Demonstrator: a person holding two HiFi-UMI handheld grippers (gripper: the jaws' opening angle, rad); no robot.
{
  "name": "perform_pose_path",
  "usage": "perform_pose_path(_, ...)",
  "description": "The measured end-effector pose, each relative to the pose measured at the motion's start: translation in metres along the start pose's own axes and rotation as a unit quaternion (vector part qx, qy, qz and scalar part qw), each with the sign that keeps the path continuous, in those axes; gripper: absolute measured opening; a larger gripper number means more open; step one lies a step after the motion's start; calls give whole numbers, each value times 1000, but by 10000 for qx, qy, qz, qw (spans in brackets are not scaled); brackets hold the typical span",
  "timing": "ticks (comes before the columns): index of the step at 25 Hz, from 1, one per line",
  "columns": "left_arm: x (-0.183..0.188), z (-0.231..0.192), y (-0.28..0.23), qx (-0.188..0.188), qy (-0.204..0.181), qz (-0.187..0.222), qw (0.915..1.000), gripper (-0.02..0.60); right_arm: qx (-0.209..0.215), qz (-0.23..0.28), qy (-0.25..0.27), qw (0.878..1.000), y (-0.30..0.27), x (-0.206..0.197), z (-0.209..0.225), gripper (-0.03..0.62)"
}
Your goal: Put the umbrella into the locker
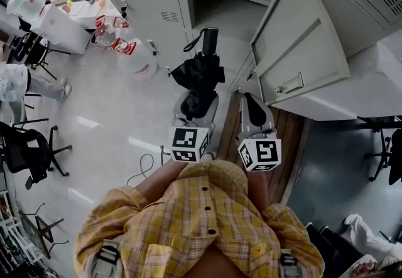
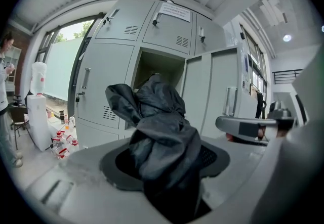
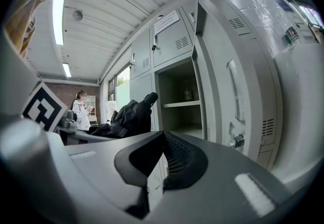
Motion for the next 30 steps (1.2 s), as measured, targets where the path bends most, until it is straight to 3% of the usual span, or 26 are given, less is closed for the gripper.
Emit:
perform_pose_path(3, 8, -6, -21, -76, -25, -57, 10000, 262, -55, -5, -18, 10000, -22, 6, 11, -8)
perform_pose_path(8, 4, -8, -11, -284, -100, -55, 9995, 262, -247, 58, -28, 9997, -14, 2, -2, -8)
perform_pose_path(13, 26, -28, -71, -370, -93, -197, 9991, 262, -279, 63, -109, 9995, -77, 21, 33, -8)
perform_pose_path(30, 20, -56, -131, -591, -169, -548, 9966, 262, -521, 71, -141, 9985, -133, 32, 53, -8)
Point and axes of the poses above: the fingertips, and each gripper's own axes: y backward along the fingers, z to its right, x out of its top, the point moved 1 cm from there along y, backward along the fingers, and after that the axes turned 11 degrees about x, right-handed, at the moved point
